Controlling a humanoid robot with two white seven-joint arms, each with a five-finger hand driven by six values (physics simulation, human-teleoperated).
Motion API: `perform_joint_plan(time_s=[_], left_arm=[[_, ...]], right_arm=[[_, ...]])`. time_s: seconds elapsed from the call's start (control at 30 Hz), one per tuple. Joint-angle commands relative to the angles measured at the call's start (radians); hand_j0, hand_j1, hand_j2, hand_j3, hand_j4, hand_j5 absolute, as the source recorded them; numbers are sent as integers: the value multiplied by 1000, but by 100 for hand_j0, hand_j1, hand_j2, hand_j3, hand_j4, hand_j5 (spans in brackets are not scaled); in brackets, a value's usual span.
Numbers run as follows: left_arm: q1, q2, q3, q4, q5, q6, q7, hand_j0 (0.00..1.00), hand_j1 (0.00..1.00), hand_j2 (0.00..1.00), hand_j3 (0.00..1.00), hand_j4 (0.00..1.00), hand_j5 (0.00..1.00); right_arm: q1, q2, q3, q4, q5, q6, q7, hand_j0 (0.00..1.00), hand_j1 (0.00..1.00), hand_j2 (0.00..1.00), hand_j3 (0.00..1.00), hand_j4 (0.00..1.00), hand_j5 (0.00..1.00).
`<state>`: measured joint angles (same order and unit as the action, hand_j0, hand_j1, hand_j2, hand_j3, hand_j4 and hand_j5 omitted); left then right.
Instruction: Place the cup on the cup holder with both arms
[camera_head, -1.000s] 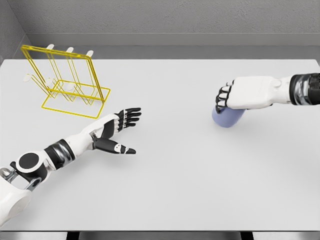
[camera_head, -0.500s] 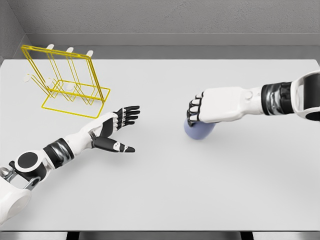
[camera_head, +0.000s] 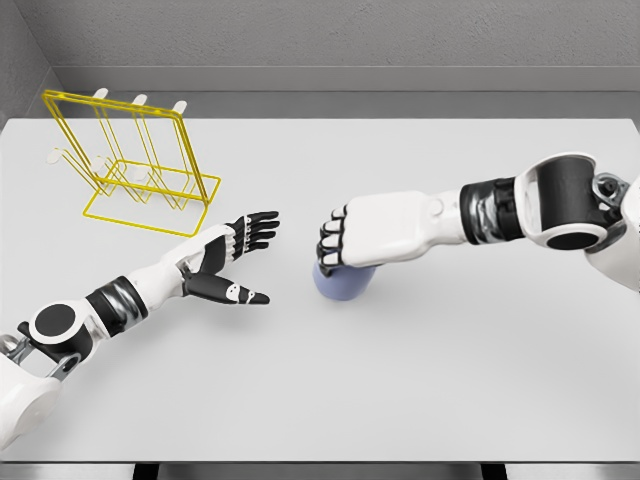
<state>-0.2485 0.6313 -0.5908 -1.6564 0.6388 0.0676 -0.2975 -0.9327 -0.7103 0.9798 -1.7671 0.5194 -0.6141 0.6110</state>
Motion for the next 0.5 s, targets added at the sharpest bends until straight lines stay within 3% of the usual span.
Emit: perform_joint_plan(time_s=[0.0, 0.2, 0.23, 0.3, 0.47], left_arm=[[0, 1, 0, 0, 4, 0, 0, 100, 100, 100, 100, 100, 100], [0, 1, 2, 1, 4, 0, 0, 100, 100, 100, 100, 100, 100], [0, 1, 2, 1, 4, 0, 0, 100, 100, 100, 100, 100, 100], [2, 1, 2, 1, 4, 0, 0, 100, 100, 100, 100, 100, 100], [0, 1, 3, 1, 4, 0, 0, 100, 100, 100, 100, 100, 100]], right_arm=[[0, 14, 3, 0, 1, 3, 0, 49, 49, 49, 49, 49, 49], [2, 26, 5, 1, 22, 3, 0, 51, 51, 51, 51, 51, 51], [3, 26, 5, 1, 24, 3, 0, 56, 56, 56, 56, 56, 56], [3, 28, 5, 1, 37, 3, 0, 80, 80, 80, 80, 80, 80], [2, 37, 3, 1, 44, 3, 0, 81, 81, 81, 81, 81, 81]])
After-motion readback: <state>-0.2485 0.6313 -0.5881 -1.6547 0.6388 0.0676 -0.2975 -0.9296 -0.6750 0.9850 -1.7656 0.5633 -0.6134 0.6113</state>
